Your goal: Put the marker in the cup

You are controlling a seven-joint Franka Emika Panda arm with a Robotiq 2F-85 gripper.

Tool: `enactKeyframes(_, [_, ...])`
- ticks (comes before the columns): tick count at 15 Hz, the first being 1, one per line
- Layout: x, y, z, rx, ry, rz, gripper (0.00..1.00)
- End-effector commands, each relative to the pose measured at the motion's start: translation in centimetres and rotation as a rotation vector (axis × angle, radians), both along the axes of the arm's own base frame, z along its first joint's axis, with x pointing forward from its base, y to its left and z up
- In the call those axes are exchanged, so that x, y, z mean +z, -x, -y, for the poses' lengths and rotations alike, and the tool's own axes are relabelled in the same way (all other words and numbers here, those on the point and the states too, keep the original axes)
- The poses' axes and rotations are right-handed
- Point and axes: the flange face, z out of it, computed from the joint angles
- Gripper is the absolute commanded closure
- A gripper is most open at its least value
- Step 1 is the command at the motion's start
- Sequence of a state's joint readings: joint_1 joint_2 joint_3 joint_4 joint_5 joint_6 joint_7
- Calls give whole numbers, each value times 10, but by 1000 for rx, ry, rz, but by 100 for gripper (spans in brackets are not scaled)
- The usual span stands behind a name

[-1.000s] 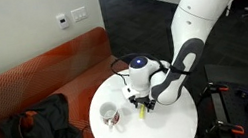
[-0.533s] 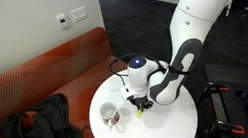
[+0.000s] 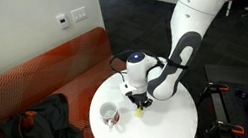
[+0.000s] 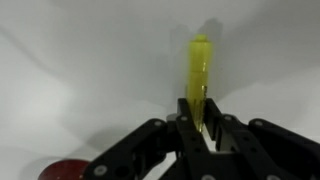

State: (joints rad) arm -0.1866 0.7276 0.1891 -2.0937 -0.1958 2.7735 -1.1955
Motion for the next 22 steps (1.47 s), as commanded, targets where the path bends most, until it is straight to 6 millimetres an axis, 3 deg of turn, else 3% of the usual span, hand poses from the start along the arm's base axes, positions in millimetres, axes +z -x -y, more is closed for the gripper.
enactKeyframes(1, [30, 3, 17, -53, -26, -20, 95])
enactKeyframes(9, [77, -16, 41, -247, -104, -70, 95])
enactKeyframes(18, [135, -22, 56, -727, -56, -94, 95])
enactKeyframes(22, [149, -20, 54, -666, -130, -111, 95])
